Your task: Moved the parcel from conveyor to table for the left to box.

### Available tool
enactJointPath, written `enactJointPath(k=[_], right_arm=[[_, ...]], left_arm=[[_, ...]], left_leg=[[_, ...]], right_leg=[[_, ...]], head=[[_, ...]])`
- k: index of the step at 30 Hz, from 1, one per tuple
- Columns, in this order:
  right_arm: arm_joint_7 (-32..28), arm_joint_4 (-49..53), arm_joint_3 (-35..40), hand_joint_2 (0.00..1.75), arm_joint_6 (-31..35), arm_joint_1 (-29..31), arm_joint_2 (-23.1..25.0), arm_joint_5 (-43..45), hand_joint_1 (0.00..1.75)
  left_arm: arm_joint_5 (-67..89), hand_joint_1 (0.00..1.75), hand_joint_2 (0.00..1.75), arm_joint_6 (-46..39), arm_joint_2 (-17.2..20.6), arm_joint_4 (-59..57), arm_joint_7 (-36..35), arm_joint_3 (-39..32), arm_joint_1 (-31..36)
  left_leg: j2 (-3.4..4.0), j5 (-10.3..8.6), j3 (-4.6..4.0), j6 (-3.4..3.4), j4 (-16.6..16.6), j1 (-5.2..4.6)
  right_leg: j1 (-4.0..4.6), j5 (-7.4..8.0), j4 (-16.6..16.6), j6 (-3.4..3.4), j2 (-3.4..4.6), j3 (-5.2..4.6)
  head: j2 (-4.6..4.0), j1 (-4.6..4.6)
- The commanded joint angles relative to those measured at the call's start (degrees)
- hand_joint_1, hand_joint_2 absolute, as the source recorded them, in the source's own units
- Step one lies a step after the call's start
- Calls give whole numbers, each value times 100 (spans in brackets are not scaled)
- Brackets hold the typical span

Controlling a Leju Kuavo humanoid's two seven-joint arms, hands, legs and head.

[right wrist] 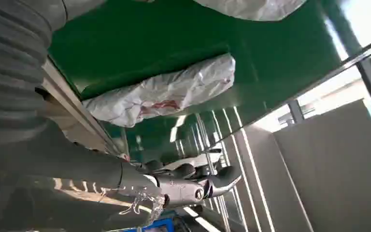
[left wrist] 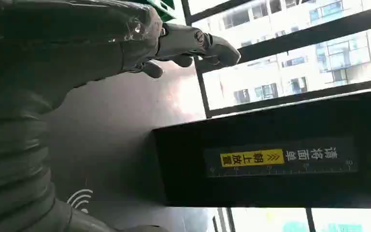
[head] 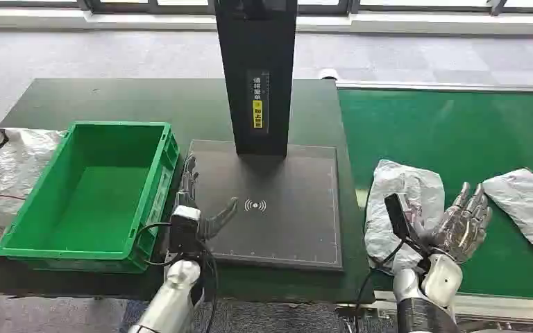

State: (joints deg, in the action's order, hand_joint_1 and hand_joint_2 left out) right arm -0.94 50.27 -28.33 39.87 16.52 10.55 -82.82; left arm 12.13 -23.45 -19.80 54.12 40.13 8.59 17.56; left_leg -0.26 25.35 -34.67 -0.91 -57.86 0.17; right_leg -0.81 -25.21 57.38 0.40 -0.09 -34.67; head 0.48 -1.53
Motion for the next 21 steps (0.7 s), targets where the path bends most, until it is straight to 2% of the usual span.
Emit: enactJointPath(k=[1, 5, 16, 21], right_arm=[[-527, -2196, -927, 175, -365, 642, -613, 737, 0], [-1521, -2510, -1237, 175, -983, 717, -646, 1558, 0], [-1561, -2544, -1238, 175, -1026, 731, -649, 1586, 0], [-1525, -2589, -1231, 175, -1178, 818, -590, 1649, 0]], left_arm=[[-354, 0, 175, -35, 213, -790, -13, 194, 598], [-556, 0, 175, -44, 244, -926, -13, 419, 735], [-581, 0, 175, -59, 241, -877, -13, 442, 703], [-573, 0, 175, -126, 251, -626, -13, 479, 440]], left_leg=[[-4, 0, 14, 0, 6, 4], [-8, -2, 21, -1, 11, 2], [7, 1, 14, 3, 5, 0], [12, 1, 14, 2, 5, 1]], right_leg=[[5, 1, -11, -2, -5, 18], [3, 0, -12, -2, -10, 22], [2, 1, -5, 1, 8, 10], [2, 2, -6, 1, 12, 10]], head=[[0, 0], [0, 0], [0, 0], [0, 0]])
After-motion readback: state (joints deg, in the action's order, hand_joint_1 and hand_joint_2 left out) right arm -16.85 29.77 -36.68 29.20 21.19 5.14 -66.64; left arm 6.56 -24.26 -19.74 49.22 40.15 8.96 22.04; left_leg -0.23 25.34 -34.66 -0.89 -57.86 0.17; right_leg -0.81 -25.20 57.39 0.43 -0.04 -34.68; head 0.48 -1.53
